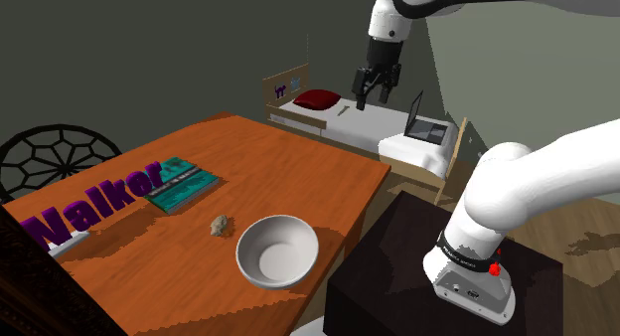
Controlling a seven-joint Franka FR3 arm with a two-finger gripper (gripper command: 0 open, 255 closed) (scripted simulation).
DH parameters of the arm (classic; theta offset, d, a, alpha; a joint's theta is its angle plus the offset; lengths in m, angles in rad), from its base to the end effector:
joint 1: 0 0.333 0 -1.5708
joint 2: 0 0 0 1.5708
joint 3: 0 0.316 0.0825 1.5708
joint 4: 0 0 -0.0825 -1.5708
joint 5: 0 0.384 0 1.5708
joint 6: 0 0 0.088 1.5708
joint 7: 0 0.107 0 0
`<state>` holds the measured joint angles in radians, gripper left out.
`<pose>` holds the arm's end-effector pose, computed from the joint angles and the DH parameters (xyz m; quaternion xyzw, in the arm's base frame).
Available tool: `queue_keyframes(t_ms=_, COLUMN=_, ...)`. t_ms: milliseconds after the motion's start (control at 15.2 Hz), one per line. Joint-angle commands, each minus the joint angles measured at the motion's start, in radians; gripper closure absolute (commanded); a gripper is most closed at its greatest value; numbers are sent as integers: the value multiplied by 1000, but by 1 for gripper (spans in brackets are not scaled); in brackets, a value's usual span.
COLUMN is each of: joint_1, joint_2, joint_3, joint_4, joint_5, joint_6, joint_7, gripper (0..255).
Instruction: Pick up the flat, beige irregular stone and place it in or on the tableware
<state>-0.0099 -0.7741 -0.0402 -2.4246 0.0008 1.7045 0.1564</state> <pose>0.3207 -0.0189 0.5660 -0.9947 0.0977 -0.0259 0.0160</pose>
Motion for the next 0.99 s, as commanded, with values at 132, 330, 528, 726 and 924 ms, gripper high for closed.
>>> queue_keyframes(t_ms=132, joint_1=13, joint_2=34, joint_3=34, joint_4=-13, joint_5=24, joint_6=43, joint_7=42, gripper=0)
queue_keyframes(t_ms=330, joint_1=33, joint_2=96, joint_3=83, joint_4=-23, joint_5=57, joint_6=109, joint_7=104, gripper=0)
queue_keyframes(t_ms=528, joint_1=51, joint_2=169, joint_3=132, joint_4=-21, joint_5=86, joint_6=175, joint_7=165, gripper=0)
queue_keyframes(t_ms=726, joint_1=67, joint_2=252, joint_3=180, joint_4=-6, joint_5=108, joint_6=239, joint_7=225, gripper=0)
queue_keyframes(t_ms=924, joint_1=80, joint_2=344, joint_3=226, joint_4=20, joint_5=122, joint_6=301, joint_7=285, gripper=0)
